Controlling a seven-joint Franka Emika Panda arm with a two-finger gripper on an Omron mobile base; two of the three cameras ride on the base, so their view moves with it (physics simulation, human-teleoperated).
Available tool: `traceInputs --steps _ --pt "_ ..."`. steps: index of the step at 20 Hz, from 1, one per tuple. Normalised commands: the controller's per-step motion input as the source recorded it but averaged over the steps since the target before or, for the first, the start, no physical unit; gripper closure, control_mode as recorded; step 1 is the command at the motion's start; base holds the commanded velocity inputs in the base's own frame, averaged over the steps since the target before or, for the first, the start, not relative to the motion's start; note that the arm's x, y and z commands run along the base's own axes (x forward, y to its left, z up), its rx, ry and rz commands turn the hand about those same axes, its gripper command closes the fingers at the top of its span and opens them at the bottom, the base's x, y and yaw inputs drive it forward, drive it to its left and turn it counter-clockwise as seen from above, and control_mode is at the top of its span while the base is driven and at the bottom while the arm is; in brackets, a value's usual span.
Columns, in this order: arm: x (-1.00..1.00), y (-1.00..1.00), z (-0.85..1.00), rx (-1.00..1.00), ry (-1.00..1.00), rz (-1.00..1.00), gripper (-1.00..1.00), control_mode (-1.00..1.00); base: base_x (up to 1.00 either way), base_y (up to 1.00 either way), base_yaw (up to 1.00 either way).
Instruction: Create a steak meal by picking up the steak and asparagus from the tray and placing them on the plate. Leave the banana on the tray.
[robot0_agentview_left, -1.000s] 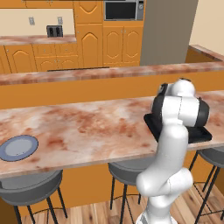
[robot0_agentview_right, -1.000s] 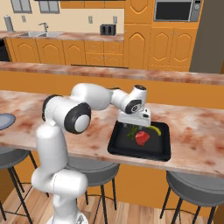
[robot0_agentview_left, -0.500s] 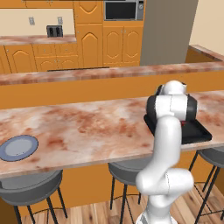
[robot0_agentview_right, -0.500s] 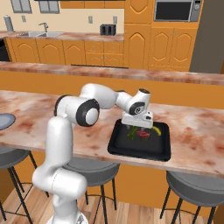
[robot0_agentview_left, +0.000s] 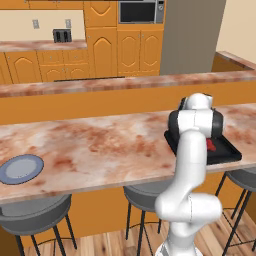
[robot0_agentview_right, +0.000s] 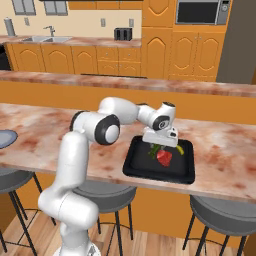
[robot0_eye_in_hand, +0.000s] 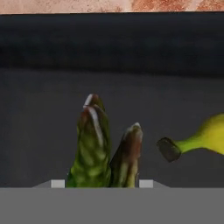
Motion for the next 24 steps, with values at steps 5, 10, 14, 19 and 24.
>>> traceInputs --steps 5,10,14,19,24 --pt "-0.01 0.23 -0.01 0.0 0.0 0.0 1.0 -1.0 0.0 0.0 0.0" --pt "-0.32 0.65 0.55 -0.03 0.0 0.06 1.0 -1.0 0.0 0.0 0.0" --pt "-0.44 0.58 0.86 -0.03 0.0 0.01 1.0 -1.0 0.0 0.0 0.0" --pt "-0.56 0.53 0.93 0.0 0.0 0.0 1.0 -1.0 0.0 0.0 0.0" --pt "-0.47 0.78 0.83 0.0 0.0 0.02 1.0 -1.0 0.0 0.0 0.0"
